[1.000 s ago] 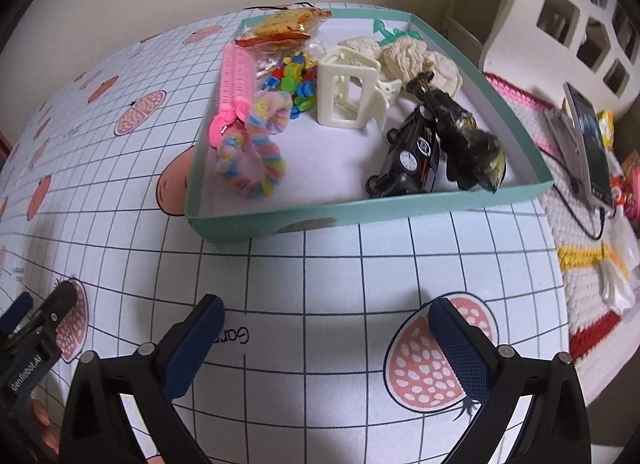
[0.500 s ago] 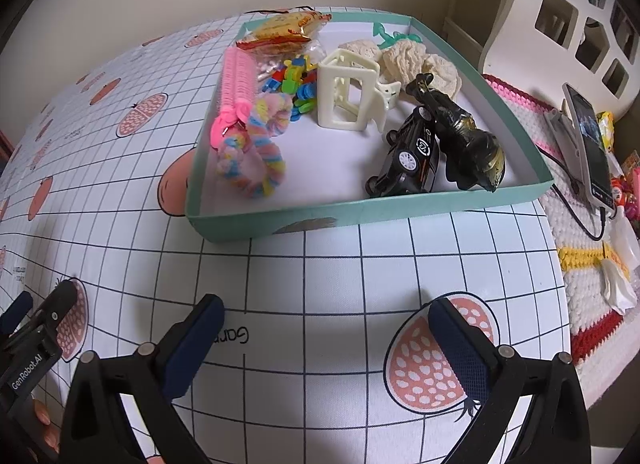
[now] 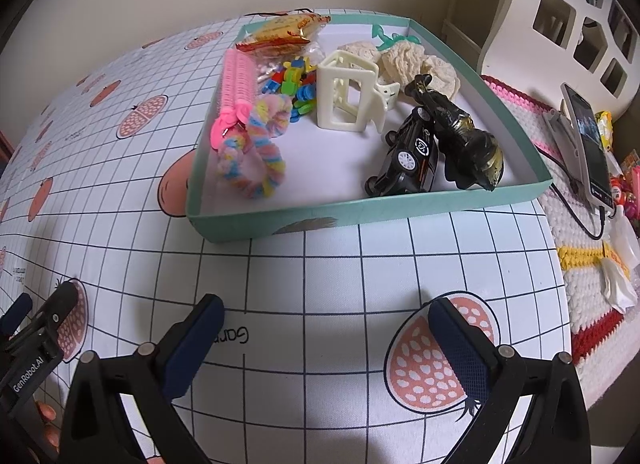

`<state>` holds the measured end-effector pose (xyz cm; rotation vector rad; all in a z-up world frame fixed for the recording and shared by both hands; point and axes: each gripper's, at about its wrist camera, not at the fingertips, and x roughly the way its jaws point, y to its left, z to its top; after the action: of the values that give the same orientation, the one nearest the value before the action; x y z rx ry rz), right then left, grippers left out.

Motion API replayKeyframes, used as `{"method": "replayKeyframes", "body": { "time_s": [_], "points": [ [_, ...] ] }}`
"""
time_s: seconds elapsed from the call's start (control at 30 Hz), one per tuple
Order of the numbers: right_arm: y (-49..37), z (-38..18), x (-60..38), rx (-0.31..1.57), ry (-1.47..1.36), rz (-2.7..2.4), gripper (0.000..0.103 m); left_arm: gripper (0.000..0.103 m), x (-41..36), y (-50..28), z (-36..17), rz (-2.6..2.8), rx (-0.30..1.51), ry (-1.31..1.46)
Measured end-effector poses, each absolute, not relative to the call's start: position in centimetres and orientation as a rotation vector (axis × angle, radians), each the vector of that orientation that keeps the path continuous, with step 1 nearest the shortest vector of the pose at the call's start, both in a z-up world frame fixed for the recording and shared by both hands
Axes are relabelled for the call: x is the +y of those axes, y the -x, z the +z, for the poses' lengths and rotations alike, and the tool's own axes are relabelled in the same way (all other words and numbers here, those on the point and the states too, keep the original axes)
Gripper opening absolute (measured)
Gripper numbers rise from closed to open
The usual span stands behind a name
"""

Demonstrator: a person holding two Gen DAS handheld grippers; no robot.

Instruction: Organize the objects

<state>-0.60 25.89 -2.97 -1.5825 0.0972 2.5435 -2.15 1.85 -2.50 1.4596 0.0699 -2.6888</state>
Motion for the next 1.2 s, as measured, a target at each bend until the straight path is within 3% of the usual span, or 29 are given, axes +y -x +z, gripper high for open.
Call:
{"method": "replayKeyframes", "body": {
  "time_s": [1.2],
  "points": [
    [1.8,-3.0,27.2,0.097,1.586,2.545,0.103,0.103,1.7,1.9,-2.5,-2.696,0.069,-1.447]
  ]
}}
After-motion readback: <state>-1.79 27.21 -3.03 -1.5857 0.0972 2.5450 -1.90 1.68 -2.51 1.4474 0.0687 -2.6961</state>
